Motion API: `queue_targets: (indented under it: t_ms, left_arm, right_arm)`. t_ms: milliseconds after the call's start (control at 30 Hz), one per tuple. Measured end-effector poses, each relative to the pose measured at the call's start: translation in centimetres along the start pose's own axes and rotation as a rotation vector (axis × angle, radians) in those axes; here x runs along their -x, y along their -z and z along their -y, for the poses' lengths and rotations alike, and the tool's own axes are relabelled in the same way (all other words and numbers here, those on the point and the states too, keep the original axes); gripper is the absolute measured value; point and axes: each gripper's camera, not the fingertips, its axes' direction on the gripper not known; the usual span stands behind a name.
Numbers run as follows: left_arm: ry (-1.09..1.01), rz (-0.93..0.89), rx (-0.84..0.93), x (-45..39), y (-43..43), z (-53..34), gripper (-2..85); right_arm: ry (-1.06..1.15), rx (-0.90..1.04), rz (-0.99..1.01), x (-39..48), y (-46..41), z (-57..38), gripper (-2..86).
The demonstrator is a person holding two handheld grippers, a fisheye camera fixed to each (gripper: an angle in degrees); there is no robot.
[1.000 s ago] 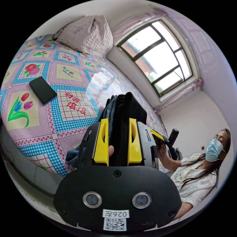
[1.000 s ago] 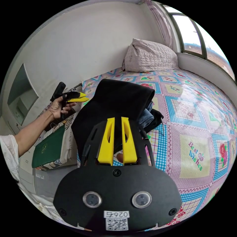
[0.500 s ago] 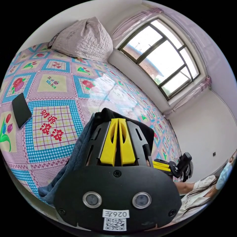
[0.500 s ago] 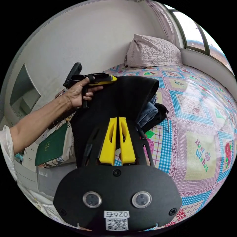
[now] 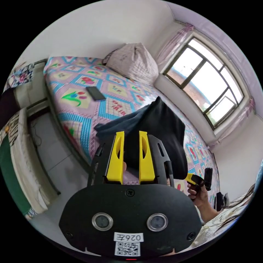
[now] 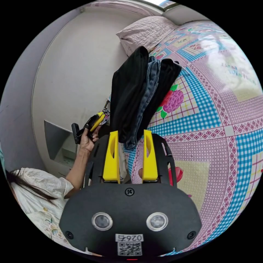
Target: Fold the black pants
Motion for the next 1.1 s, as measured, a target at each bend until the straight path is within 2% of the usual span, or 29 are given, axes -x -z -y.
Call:
queue_targets:
  t_ms: [100, 233, 300, 333, 400, 433, 567, 733, 800, 933, 1000, 1067, 1100]
  left_arm:
    - [0.118, -0.019, 0.025, 3.0, -2.0, -2.9, 12.7]
    - [0.227, -0.144, 0.068, 5.1, -7.0, -3.7, 19.5]
    - [0.258, -0.169, 0.079, 5.5, -8.9, -4.1, 19.1]
    - [0.273, -0.182, 0.112, 5.7, -10.2, -4.4, 13.9]
    - [0.284, -0.192, 0.133, 5.8, -11.2, -4.7, 8.5]
    - [0.275, -0.222, 0.115, 5.6, -11.4, -4.8, 6.8]
    - [0.125, -0.113, 0.102, 4.2, -12.1, -4.8, 6.0]
    - [0.126, -0.122, 0.175, 5.6, -17.3, -7.4, 8.0]
    - [0.178, -0.181, 0.151, 6.7, -18.8, -9.5, 10.0]
    - [0.304, -0.244, 0.002, 8.0, -19.4, -16.6, 11.0]
    - [0.343, -0.235, -0.074, 7.5, -18.9, -19.9, 8.4]
    - [0.337, -0.226, -0.142, 5.2, -18.1, -23.9, 0.5]
    - [0.315, -0.218, -0.154, 4.3, -18.0, -24.6, 0.2]
  right_arm:
    - [-0.038, 0.010, 0.044, 0.3, 0.3, 1.1, 13.2]
    - [-0.060, 0.032, 0.047, 1.2, 0.5, 2.5, 14.8]
    - [-0.086, 0.049, 0.072, 1.8, 0.4, 3.5, 14.8]
    - [-0.089, 0.053, 0.076, 2.1, 0.4, 3.7, 14.7]
    - [-0.067, 0.095, 0.163, 3.4, 0.4, 4.6, 5.8]
    - [-0.081, 0.092, 0.172, 3.8, 0.5, 4.8, 4.9]
    - [-0.036, 0.090, 0.164, 8.6, 1.1, 5.0, 2.6]
    - [-0.105, 0.150, 0.135, 9.8, -1.6, 3.9, 3.2]
    - [-0.135, 0.153, 0.192, 10.5, -0.9, 3.2, 4.1]
    - [-0.064, 0.158, 0.135, 13.8, 2.0, 0.9, 6.1]
    - [-0.015, 0.149, 0.103, 16.4, 5.0, -1.5, 6.0]
    - [0.015, 0.119, 0.057, 18.5, 7.8, -3.9, 5.5]
    - [0.045, 0.090, 0.022, 20.1, 9.9, -5.6, 4.8]
